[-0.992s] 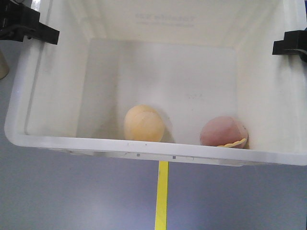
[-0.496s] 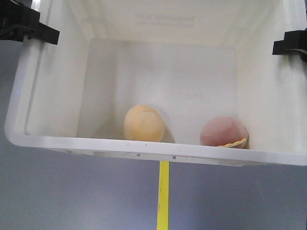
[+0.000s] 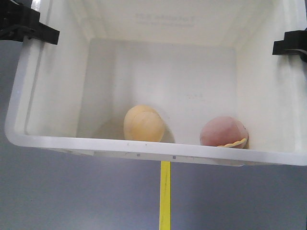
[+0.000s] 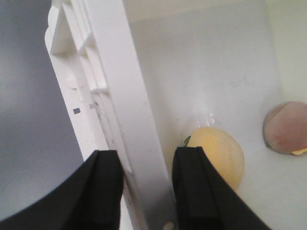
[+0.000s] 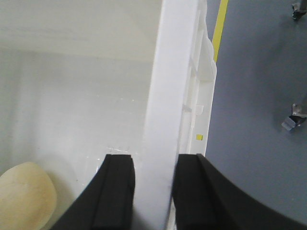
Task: Place moving items into box and shelve
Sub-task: 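Hold the crate by both rims while the base drives away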
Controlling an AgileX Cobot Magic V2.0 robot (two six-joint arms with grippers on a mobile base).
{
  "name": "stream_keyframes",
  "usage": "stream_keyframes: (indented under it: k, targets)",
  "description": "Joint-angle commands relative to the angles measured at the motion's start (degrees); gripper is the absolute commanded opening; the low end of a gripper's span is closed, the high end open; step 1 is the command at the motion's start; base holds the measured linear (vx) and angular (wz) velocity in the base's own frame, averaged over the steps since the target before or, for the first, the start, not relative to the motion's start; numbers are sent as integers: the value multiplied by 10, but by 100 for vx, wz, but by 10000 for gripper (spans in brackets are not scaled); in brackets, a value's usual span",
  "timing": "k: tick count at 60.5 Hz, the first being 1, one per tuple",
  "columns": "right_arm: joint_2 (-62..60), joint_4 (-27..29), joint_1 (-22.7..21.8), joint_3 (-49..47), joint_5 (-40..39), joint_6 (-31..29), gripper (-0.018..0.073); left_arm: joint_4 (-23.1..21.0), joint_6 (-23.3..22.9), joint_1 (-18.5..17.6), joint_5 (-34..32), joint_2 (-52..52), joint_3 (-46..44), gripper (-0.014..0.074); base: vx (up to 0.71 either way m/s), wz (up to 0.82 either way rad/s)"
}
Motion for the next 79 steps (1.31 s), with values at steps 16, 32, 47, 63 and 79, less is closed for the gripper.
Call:
stream_keyframes:
  k: [16, 32, 47, 63, 79]
  targets:
    - [-16, 80, 6, -26, -71, -10, -6, -112, 16, -11, -52, -23, -27, -6, 44, -2]
    - [-16, 80, 6, -26, -69, -10, -6, -112, 16, -11, -52, -23, -27, -6, 45, 1]
    - [-16, 80, 6, -26, -69, -10, -6, -112, 16, -11, -52, -23, -27, -6, 45, 1]
    - [-16, 80, 6, -26, -69, -10, -6, -112, 16, -11, -52, -23, -27, -6, 45, -2]
    - [-16, 80, 6, -26, -69, -10, -6, -112, 16, -11, -52, -23, -27, -6, 44, -2]
